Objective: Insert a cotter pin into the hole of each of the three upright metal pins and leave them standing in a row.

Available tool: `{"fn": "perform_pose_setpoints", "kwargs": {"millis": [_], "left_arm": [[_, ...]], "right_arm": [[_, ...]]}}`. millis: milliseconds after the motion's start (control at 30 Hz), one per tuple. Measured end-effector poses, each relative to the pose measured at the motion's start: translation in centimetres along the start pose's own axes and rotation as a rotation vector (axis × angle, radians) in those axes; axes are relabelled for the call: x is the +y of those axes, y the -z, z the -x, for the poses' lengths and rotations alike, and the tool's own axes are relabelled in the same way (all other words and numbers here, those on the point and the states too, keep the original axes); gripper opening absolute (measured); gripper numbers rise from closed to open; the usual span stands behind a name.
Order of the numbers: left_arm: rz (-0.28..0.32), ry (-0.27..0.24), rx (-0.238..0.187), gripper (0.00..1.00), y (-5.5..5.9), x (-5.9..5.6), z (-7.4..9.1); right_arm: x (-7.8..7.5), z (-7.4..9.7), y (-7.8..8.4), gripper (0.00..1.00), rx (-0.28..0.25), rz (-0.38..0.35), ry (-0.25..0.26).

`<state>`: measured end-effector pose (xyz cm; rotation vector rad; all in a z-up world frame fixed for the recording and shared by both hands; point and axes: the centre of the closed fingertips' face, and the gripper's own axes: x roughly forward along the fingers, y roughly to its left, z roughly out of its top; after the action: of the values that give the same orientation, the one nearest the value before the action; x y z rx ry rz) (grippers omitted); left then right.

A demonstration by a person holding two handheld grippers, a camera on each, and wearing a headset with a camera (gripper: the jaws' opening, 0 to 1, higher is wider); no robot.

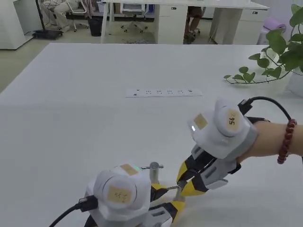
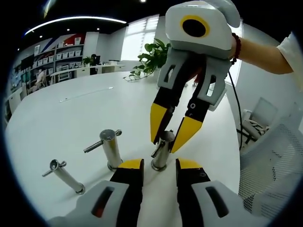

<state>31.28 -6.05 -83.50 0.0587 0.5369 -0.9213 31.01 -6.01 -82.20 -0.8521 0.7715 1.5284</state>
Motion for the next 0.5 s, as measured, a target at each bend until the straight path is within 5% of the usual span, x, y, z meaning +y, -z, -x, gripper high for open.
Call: {"fn": "perform_pose_setpoints", "kwargs": {"millis": [367,500], "left_arm": [[0.013,0.007,-0.022,0.29,-0.3,-0.2,0.8],[0.058,0.027,-0.05,0.3,-1.0,-0.4,1.2]], "right_arm": [[-0.1,0.0,0.0,0.14,-0.003,-0.009,0.015],[-0.1,0.0,0.0,0.14,0.0,-0.012,0.018]]}}
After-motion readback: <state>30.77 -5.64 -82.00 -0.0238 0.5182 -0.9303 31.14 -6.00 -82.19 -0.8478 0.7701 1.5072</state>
